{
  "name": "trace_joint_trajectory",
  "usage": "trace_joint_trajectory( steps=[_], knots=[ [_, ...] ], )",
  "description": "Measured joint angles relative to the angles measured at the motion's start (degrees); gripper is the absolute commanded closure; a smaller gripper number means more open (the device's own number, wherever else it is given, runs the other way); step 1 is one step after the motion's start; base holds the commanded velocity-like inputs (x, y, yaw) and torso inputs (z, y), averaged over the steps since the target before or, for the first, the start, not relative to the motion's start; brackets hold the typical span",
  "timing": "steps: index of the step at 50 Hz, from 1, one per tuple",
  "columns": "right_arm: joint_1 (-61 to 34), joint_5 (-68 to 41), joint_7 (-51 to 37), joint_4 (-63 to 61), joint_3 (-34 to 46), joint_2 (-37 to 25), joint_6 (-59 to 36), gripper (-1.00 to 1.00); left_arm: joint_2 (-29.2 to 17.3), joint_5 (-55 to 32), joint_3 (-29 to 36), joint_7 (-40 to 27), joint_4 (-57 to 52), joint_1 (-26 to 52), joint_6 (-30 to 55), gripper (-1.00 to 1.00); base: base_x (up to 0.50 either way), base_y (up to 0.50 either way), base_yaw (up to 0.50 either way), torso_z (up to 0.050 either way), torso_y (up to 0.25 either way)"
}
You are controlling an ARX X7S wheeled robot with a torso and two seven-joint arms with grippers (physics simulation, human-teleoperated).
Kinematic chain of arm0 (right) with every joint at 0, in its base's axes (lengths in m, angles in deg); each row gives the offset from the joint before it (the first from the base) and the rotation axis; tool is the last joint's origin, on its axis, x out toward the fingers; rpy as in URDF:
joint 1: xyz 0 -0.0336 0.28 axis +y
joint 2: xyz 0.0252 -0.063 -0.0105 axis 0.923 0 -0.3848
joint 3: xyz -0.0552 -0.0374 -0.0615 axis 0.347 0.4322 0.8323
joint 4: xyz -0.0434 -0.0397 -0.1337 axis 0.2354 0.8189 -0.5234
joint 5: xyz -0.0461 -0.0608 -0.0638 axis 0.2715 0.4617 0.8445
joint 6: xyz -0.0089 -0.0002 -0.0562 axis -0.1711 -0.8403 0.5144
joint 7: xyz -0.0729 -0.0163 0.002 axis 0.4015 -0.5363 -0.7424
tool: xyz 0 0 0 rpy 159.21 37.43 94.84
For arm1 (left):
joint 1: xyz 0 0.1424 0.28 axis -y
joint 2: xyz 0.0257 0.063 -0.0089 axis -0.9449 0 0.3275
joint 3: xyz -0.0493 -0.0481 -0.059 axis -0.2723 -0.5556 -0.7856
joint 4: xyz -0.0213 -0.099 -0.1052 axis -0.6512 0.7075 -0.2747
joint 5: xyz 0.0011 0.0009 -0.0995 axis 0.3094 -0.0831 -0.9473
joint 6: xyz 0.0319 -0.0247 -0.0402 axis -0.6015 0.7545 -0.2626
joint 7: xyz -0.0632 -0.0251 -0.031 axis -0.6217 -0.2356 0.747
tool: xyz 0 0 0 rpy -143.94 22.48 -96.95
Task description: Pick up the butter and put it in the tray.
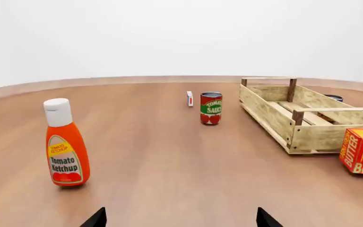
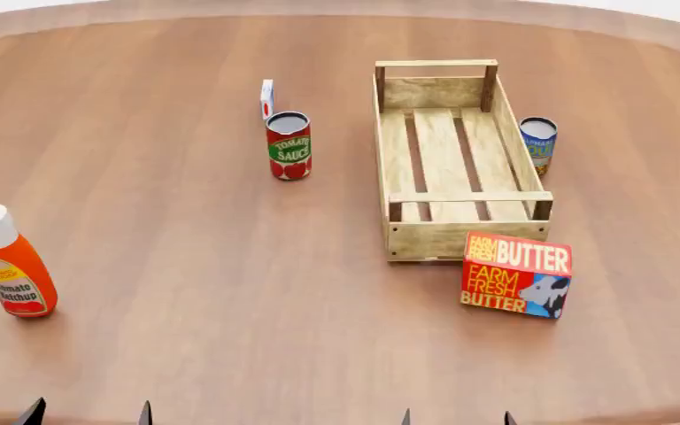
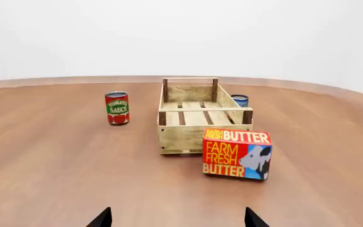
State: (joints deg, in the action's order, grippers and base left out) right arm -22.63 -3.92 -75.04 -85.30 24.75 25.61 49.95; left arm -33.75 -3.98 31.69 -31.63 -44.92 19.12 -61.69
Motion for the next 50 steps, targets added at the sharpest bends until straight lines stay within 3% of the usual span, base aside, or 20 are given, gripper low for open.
trace_joint_trajectory(
  steps=[14,23,50],
  knots=[
    [0.02,-1.95,-1.74,-0.55,1.70,-1.66,-0.06,-1.00,-1.51,-2.91,1.80,-1.34,-0.28,-0.27,0.90,-1.00,0.00,0.00,0.00,0.000,0.000],
    [0.63,-2.37,-3.79,-6.91,2.59,-2.92,-2.52,-1.00,-3.18,-4.66,3.18,-1.88,-6.74,-1.97,3.10,-1.00,0.00,0.00,0.00,0.000,0.000],
    [-0.58,-0.80,-9.48,-39.90,4.96,-5.80,-19.22,-1.00,-7.08,-8.77,1.98,-7.63,-40.07,-4.51,17.62,-1.00,0.00,0.00,0.00,0.000,0.000]
  ],
)
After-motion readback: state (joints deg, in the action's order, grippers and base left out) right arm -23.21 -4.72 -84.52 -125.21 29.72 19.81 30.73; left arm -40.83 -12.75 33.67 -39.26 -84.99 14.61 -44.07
